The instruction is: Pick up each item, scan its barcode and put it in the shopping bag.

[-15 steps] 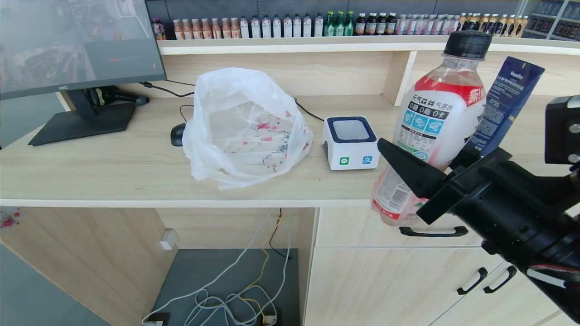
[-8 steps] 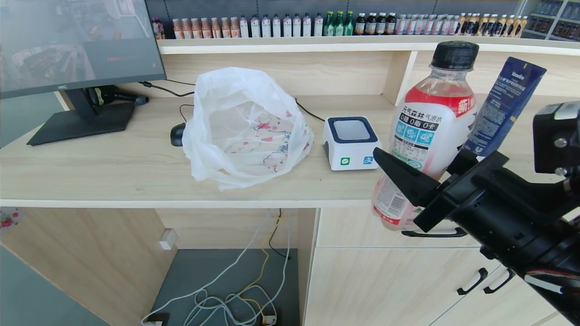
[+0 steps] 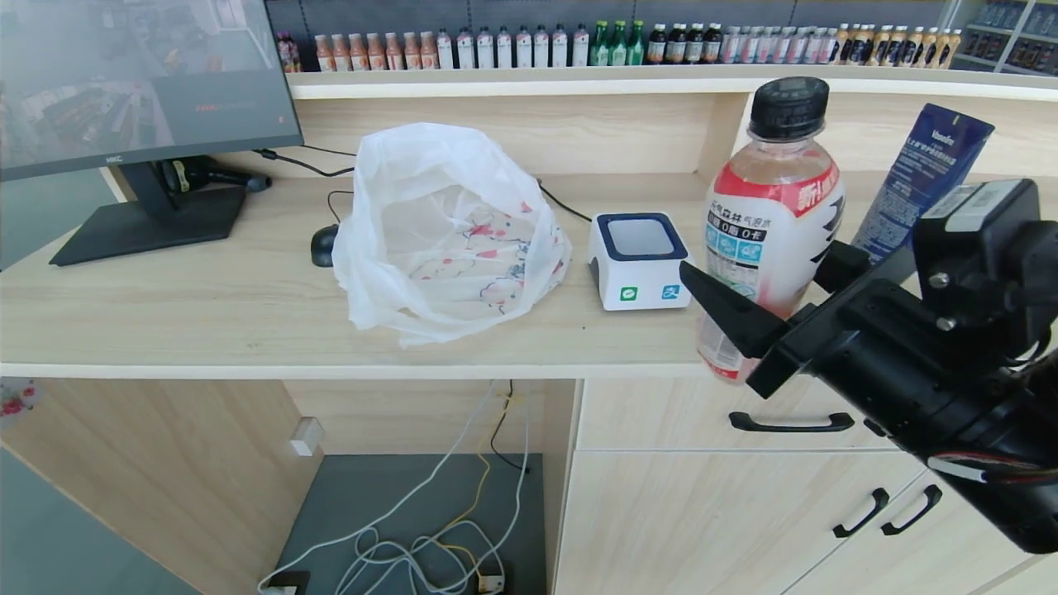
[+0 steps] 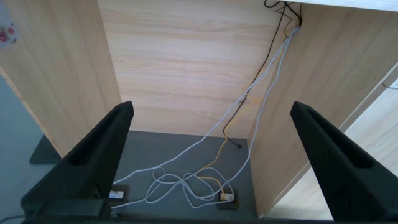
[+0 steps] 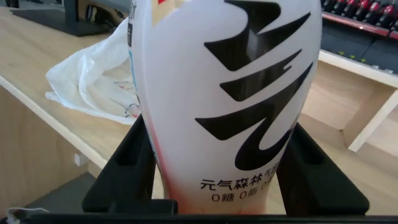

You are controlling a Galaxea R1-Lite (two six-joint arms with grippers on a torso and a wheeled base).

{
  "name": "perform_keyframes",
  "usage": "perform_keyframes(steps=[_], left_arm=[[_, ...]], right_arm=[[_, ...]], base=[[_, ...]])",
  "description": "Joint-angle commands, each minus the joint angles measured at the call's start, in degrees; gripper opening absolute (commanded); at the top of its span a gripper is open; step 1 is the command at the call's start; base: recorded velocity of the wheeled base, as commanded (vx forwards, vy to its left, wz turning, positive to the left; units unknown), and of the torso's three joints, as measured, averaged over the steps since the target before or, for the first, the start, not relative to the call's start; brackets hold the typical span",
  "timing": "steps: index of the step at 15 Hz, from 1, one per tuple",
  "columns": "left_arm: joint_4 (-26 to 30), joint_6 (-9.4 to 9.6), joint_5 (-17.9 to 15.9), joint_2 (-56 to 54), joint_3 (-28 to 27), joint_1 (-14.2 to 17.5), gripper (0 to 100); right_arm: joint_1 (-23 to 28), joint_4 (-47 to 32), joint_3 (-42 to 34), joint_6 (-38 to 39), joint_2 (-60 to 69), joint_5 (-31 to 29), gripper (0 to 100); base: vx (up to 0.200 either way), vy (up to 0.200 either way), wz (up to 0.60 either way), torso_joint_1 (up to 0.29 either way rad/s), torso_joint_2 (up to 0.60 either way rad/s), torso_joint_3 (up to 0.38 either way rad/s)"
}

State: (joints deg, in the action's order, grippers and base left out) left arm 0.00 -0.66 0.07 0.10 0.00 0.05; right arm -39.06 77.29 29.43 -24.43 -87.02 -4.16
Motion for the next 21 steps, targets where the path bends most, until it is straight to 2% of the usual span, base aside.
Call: perform_keyframes(steps=[1,4,10,16,21], left_arm=[[0.0,-0.04,0.0,0.0,0.0,0.0,100],[-0.1,-0.04,0.0,0.1,0.0,0.0,100],[-0.1,-0.04,0.0,0.0,0.0,0.0,100],[-0.1,-0.04,0.0,0.0,0.0,0.0,100],[-0.1,-0.04,0.0,0.0,0.0,0.0,100]], right_arm=[[0.2,0.8,3.0,-4.5,-3.8,1.1,0],[1.2,5.4,8.4,-14.2,-9.7,6.0,0],[3.8,7.9,19.3,-24.3,-17.3,17.4,0],[7.2,7.8,25.1,-30.0,-20.8,28.6,0],[9.0,7.4,28.4,-31.0,-23.7,32.4,0]], base=[[0.0,0.0,0.0,0.0,0.0,0.0],[0.0,0.0,0.0,0.0,0.0,0.0],[0.0,0.0,0.0,0.0,0.0,0.0],[0.0,0.0,0.0,0.0,0.0,0.0],[0.0,0.0,0.0,0.0,0.0,0.0]])
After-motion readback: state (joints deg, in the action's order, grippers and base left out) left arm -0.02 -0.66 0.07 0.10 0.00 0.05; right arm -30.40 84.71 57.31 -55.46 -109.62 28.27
